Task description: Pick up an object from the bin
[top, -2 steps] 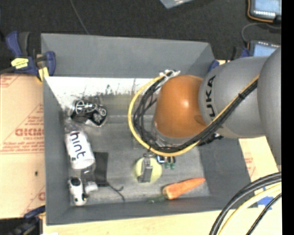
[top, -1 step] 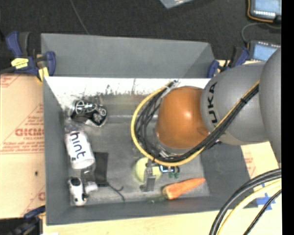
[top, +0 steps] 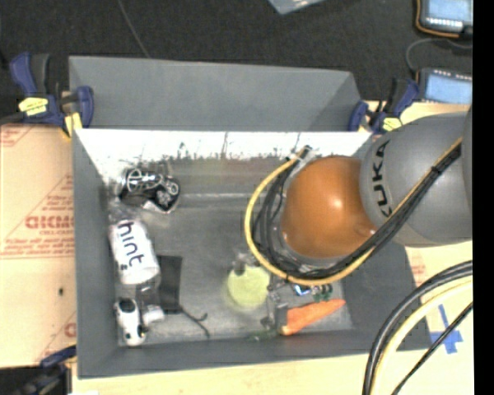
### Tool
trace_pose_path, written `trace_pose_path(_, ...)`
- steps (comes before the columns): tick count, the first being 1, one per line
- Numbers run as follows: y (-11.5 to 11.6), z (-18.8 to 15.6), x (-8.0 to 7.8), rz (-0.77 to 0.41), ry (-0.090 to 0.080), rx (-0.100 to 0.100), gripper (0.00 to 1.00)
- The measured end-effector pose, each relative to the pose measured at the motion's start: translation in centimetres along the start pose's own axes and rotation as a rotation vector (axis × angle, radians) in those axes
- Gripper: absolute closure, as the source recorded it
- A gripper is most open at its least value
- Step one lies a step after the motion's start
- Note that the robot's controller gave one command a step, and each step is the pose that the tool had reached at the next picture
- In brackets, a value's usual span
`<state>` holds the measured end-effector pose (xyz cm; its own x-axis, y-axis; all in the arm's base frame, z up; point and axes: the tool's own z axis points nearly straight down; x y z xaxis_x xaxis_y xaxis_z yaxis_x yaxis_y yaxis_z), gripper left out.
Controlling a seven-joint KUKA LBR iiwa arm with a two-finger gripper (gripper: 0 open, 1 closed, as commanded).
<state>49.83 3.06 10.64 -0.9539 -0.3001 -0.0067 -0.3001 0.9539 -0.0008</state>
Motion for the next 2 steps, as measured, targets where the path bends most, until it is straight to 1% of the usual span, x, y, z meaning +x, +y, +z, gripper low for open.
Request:
trace_pose_path(1, -2.23, 1.98, -0.49, -0.028, -0.005, -0.001, 0.00)
trace_pose_path(2, -3.08, 2.30, -1.14, 0.043, -0.004, -0.002, 0.00)
